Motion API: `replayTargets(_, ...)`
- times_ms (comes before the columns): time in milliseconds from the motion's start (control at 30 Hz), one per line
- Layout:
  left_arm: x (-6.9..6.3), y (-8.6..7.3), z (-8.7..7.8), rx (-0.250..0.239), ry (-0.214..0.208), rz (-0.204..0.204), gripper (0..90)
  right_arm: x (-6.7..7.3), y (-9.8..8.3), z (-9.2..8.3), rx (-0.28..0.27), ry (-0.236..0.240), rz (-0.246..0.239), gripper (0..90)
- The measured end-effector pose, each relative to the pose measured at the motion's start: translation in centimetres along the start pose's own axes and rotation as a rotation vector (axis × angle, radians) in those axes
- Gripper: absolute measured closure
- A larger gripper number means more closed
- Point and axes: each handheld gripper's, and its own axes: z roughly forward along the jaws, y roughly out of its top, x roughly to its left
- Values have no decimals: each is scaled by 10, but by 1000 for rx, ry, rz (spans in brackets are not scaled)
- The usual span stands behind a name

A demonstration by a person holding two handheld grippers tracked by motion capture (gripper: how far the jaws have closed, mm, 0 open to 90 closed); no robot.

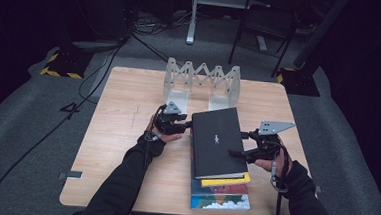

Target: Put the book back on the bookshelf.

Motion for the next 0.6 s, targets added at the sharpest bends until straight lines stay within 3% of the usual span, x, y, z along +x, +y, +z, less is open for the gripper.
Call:
replayTargets(67, -1, 1, -1, -20, -13, -7, 648, 1, 3, -2, -27, 18, 0, 344)
replayTargets(200, -4, 5, -3, -40, -11, -1, 690, 6, 12, -6, -66, 58, -40, 400)
replayTargets(333, -5, 7, -5, -48, -8, -3, 699, 9, 16, -6, -50, 58, -56, 405)
replayTargets(467, -5, 7, -4, -30, -4, 10, 701, 6, 23, -5, -13, 64, -24, 379)
replayTargets(533, -2, 8, -12, -124, -68, -37, 725, 2, 26, -2, 22, 59, 10, 375)
replayTargets(567, -3, 13, -17, -158, -87, -44, 727, -3, 27, 0, 43, 64, 51, 366)
replayTargets(600, -3, 13, -17, -158, -87, -44, 726, -3, 27, 0, 43, 64, 51, 366)
